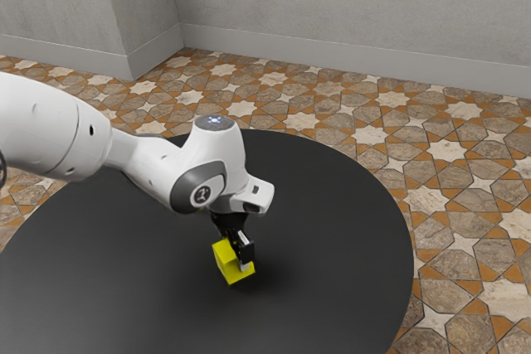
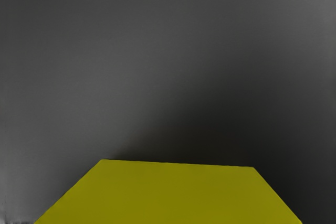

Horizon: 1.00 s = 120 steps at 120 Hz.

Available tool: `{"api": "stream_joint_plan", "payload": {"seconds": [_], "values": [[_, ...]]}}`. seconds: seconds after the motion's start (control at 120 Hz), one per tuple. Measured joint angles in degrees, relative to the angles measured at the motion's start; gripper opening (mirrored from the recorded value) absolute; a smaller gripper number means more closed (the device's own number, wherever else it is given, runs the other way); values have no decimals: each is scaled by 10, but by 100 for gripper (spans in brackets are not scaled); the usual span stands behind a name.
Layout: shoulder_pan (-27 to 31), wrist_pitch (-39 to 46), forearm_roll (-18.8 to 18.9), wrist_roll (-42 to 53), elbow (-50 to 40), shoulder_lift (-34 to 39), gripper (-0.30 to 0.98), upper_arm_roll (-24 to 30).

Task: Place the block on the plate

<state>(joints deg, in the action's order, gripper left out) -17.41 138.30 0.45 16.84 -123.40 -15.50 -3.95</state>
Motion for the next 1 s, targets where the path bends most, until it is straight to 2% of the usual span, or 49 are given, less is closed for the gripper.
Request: {"api": "stream_joint_plan", "payload": {"seconds": [0.258, 0.383, 0.475, 0.75, 0.892, 1.0], "values": [[1, -25, 12, -7, 13, 22, 41, -14], [21, -84, 26, -9, 99, 25, 41, -37], [59, -121, 29, -9, 164, 12, 41, -38], [160, -214, 16, -4, 405, -171, 41, -37], [182, -252, 4, 0, 512, -253, 41, -37], [193, -273, -3, 3, 552, -289, 42, -36]]}}
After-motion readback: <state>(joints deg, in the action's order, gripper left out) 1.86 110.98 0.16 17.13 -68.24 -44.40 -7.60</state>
